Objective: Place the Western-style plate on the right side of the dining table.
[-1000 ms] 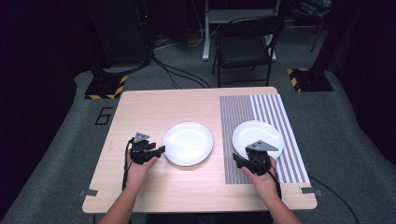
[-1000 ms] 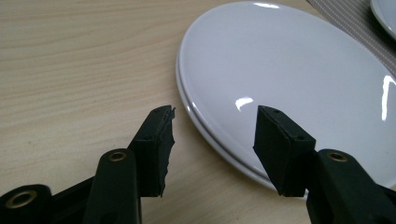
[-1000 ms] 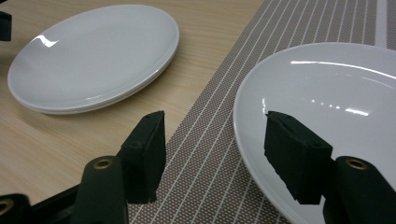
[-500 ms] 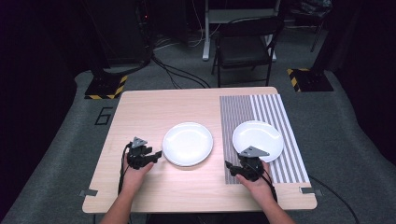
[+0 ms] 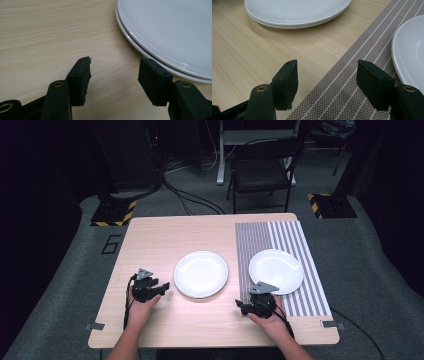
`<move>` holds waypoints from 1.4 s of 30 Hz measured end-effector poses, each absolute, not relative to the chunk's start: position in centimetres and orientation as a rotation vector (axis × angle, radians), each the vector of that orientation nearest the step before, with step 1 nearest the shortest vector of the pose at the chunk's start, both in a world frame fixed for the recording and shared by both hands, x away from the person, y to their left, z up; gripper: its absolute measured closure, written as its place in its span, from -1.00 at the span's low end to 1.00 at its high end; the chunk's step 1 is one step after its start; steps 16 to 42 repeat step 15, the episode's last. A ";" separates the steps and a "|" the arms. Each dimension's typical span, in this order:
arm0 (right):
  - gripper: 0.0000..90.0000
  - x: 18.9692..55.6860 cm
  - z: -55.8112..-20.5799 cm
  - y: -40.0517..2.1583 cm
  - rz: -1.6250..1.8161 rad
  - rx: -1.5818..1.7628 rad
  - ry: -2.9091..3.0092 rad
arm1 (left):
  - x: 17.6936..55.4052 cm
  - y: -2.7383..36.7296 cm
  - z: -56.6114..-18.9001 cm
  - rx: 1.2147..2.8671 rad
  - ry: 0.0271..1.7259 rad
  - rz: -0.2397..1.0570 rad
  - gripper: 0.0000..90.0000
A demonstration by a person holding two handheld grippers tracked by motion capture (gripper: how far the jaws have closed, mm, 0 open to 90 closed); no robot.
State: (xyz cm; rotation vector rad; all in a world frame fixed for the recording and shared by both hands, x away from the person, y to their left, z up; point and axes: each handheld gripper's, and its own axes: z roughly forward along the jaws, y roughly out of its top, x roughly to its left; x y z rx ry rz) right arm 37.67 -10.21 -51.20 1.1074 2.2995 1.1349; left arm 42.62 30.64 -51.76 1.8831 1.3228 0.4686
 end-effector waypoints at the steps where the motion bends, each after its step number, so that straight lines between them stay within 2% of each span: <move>1: -0.27 37.7 -51.3 -10.1 1.133 1.096 2.303 | 42.6 30.7 -51.8 1.879 1.325 0.476 -0.06; 15: -0.33 37.9 -52.0 -9.6 1.102 1.049 2.348 | 42.6 30.7 -52.1 1.911 1.321 0.552 -0.14; 42: -0.33 37.9 -52.0 -9.6 1.102 1.049 2.348 | 42.6 30.7 -52.1 1.911 1.321 0.552 -0.14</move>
